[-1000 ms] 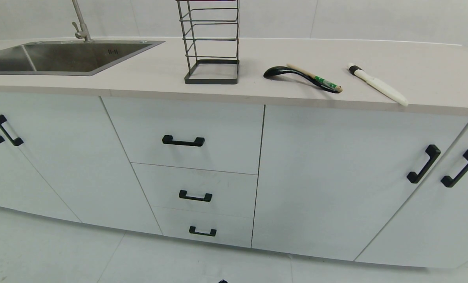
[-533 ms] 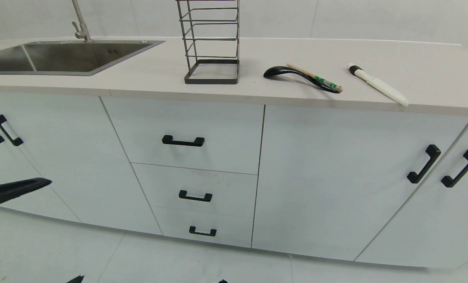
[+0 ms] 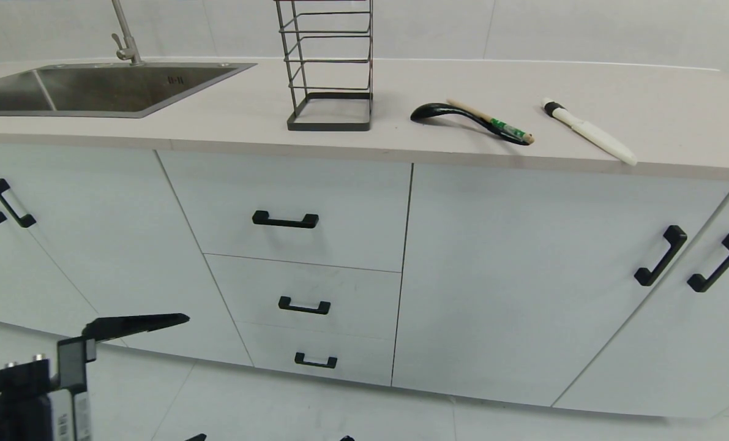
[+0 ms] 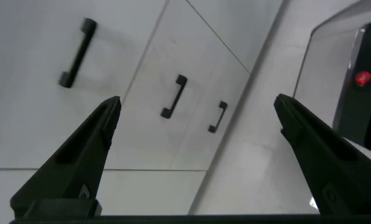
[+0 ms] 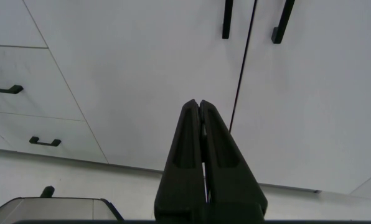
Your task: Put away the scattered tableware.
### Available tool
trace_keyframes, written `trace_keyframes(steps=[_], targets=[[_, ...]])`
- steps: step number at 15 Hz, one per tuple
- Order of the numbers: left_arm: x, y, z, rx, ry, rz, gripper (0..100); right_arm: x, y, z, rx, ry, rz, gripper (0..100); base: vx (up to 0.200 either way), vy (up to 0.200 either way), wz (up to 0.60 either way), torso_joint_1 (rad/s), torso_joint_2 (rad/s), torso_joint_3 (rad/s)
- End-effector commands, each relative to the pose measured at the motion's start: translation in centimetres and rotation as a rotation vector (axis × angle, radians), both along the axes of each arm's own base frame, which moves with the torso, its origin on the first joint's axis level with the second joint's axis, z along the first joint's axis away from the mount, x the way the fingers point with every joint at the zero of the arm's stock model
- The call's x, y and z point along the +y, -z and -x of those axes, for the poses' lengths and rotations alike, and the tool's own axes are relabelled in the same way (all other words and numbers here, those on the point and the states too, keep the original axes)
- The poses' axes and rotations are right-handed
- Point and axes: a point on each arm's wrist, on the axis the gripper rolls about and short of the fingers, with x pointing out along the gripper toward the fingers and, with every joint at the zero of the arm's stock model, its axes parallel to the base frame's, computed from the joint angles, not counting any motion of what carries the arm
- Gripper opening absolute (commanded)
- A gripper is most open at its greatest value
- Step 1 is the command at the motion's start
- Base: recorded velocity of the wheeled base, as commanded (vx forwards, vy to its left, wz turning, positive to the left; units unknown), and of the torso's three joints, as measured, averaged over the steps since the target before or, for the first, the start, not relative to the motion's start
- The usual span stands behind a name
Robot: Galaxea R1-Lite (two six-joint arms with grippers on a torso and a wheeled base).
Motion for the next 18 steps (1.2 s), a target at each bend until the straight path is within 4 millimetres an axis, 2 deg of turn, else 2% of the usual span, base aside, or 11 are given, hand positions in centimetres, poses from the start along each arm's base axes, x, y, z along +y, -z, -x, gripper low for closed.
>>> trace_keyframes(steps=[1,8,11,13,18], targets=[[-1.2,1.5,-1.5,0.095,0.011,-0.068,100,0.0,0.0,0.0,0.001,-0.001,0.000,0,0.000,0.000,0.00,0.000,0.00,0.000],[-2.7,3.7,-4.4,0.166,-0.056,-0.165,100,0.0,0.0,0.0,0.001,-0.001,0.000,0,0.000,0.000,0.00,0.000,0.00,0.000],[-3.3,4.2,-4.4,0.170,-0.052,-0.187,100,0.0,0.0,0.0,0.001,-0.001,0.000,0,0.000,0.000,0.00,0.000,0.00,0.000],[-3.1,5.6,-3.9,0.223,-0.050,-0.219,100,0.0,0.0,0.0,0.001,0.001,0.000,0,0.000,0.000,0.00,0.000,0.00,0.000],[-4.5,7.0,-5.7,0.279,-0.052,-0.235,100,0.0,0.0,0.0,0.001,-0.001,0.000,0,0.000,0.000,0.00,0.000,0.00,0.000]])
